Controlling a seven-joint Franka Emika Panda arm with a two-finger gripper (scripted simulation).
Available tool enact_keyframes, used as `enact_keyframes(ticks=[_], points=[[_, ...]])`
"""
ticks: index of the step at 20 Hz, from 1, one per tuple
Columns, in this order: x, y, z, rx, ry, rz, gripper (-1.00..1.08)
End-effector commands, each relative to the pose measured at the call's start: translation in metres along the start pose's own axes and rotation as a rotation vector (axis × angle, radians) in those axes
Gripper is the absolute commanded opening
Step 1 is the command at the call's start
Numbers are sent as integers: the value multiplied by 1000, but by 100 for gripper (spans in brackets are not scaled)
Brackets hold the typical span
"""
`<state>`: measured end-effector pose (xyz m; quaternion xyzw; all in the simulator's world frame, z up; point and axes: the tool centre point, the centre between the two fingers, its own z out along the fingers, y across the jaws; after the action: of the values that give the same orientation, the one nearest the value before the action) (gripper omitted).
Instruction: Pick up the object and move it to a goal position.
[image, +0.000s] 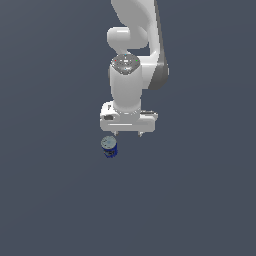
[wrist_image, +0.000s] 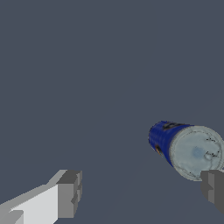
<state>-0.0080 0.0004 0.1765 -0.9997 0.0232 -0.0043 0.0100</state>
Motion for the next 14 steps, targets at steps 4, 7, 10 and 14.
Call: enact_keyframes(ticks=[4,7,10,14], points=[[0,-2,-3,1,1,-6,100],[-1,-8,-11,4,5,-22,100],[-2,-12,-16,6,8,-33,100],[-2,-12,-16,6,7,-32,100]])
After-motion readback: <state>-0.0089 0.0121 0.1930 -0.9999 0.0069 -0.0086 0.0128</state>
